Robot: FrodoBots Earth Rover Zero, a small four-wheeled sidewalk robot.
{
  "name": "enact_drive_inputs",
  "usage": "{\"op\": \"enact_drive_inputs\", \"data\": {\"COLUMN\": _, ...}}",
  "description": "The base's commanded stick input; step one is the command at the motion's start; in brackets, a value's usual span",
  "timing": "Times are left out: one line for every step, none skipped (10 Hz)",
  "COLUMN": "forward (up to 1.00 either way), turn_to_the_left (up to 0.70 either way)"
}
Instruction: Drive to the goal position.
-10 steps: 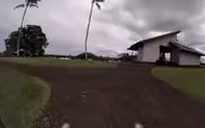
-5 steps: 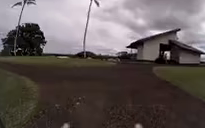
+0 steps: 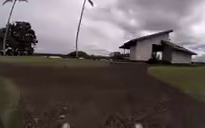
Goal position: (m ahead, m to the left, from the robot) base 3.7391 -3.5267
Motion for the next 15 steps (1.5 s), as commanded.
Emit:
{"op": "enact_drive_inputs", "data": {"forward": 0.7, "turn_to_the_left": 0.0}}
{"op": "enact_drive_inputs", "data": {"forward": 0.7, "turn_to_the_left": 0.0}}
{"op": "enact_drive_inputs", "data": {"forward": 0.7, "turn_to_the_left": 0.0}}
{"op": "enact_drive_inputs", "data": {"forward": 0.7, "turn_to_the_left": 0.0}}
{"op": "enact_drive_inputs", "data": {"forward": 0.7, "turn_to_the_left": 0.0}}
{"op": "enact_drive_inputs", "data": {"forward": 0.7, "turn_to_the_left": 0.0}}
{"op": "enact_drive_inputs", "data": {"forward": 0.7, "turn_to_the_left": 0.04}}
{"op": "enact_drive_inputs", "data": {"forward": 0.7, "turn_to_the_left": 0.04}}
{"op": "enact_drive_inputs", "data": {"forward": 0.7, "turn_to_the_left": 0.05}}
{"op": "enact_drive_inputs", "data": {"forward": 0.7, "turn_to_the_left": 0.0}}
{"op": "enact_drive_inputs", "data": {"forward": 0.7, "turn_to_the_left": 0.05}}
{"op": "enact_drive_inputs", "data": {"forward": 0.7, "turn_to_the_left": 0.03}}
{"op": "enact_drive_inputs", "data": {"forward": 0.7, "turn_to_the_left": 0.01}}
{"op": "enact_drive_inputs", "data": {"forward": 0.7, "turn_to_the_left": 0.01}}
{"op": "enact_drive_inputs", "data": {"forward": 0.7, "turn_to_the_left": -0.04}}
